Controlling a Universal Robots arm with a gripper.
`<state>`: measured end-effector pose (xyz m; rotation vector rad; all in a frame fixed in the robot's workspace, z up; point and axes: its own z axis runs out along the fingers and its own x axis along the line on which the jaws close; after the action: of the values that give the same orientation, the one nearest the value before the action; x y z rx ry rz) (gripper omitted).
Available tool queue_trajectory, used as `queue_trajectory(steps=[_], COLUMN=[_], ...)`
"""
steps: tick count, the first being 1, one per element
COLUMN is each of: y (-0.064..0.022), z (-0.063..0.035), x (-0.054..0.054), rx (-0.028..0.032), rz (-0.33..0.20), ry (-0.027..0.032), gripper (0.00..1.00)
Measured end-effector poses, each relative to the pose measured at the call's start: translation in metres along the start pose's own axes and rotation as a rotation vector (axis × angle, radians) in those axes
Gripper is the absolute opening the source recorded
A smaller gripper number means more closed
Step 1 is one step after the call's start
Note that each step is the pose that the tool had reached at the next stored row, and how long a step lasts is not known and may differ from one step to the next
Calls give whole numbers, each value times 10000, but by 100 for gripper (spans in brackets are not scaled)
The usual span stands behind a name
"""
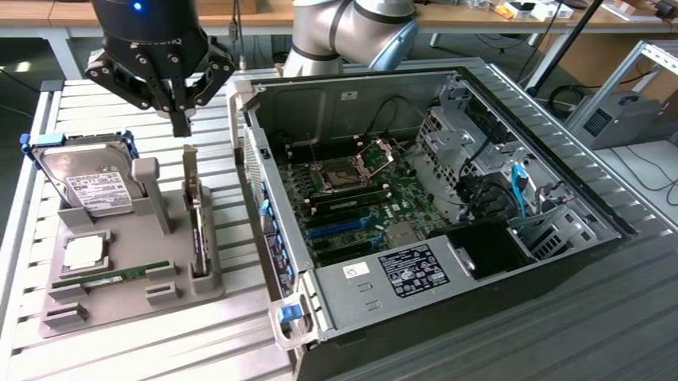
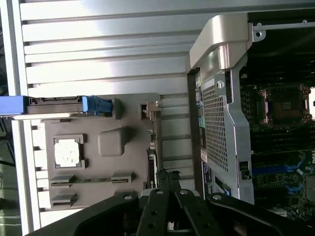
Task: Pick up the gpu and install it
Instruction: 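Reach for the gpu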
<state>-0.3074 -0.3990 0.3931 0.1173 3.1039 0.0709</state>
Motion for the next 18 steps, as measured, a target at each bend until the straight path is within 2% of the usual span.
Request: queue_trajectory(steps=[3,9,18], y=[-6,-16,-233], z=[-2,-4,-13], x=[87,89,71], rx=[-1,0,-2], rz=[1,0,0], ry=[0,1,0], gripper=[11,11,11])
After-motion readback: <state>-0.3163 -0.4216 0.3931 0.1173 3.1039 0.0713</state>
